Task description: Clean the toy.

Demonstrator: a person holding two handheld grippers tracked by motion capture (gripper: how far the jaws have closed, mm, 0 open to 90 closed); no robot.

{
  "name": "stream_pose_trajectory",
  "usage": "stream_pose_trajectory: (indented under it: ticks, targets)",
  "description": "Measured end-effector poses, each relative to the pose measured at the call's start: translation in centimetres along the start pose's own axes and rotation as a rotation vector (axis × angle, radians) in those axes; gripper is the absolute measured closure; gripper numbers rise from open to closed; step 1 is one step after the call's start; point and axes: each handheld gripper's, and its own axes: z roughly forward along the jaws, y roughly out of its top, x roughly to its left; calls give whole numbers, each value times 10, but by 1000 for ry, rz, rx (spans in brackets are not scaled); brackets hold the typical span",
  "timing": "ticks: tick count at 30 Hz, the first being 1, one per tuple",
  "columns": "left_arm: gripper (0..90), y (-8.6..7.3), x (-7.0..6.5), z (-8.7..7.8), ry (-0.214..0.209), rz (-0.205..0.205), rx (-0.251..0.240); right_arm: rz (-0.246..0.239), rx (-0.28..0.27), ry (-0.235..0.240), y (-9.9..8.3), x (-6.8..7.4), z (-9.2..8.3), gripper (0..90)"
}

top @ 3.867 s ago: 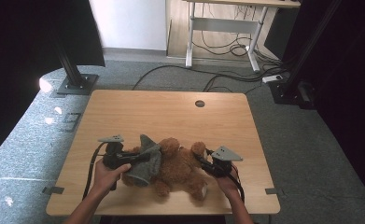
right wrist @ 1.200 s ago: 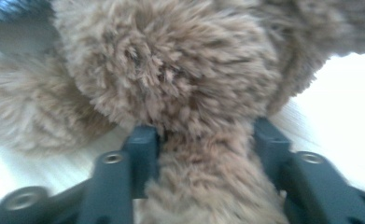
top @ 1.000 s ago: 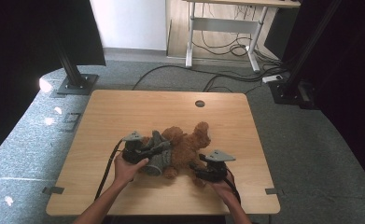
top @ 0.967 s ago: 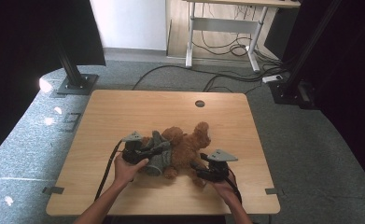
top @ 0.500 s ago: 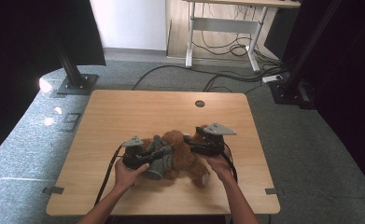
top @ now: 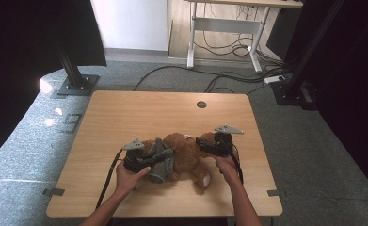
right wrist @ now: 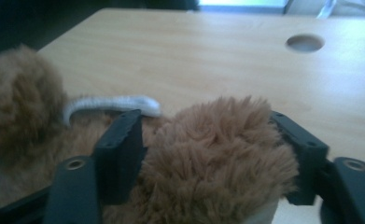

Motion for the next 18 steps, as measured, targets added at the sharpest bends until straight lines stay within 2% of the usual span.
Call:
stream_pose_trajectory:
  ticks: [1, 4, 8, 12, 14, 17, 18]
  targets:
    - [783, -1, -1, -1, -6, -4, -2, 3, 1, 7, -3, 0, -1, 487]
    - [780, -3, -5, -3, -35, -23, 0, 4, -21, 17, -13, -2, -6, 599]
    - [776, 5, -13, -12, -59, -27, 6, -57, -68, 17, -27, 1, -16, 657]
    - [775, 27, -18, -26, -84, -18, -37, -108, -105, 33, -40, 2, -23, 667]
    - [774, 43, -19, -33, -77, -5, -68, -131, -115, 41, -45, 3, -25, 666]
    - [774, 67, -16, -41, -65, -9, -118, -152, -121, 35, -45, 3, -27, 666]
    - [773, 73, -13, -42, -52, -10, -120, -157, -124, 33, -45, 3, -28, 666]
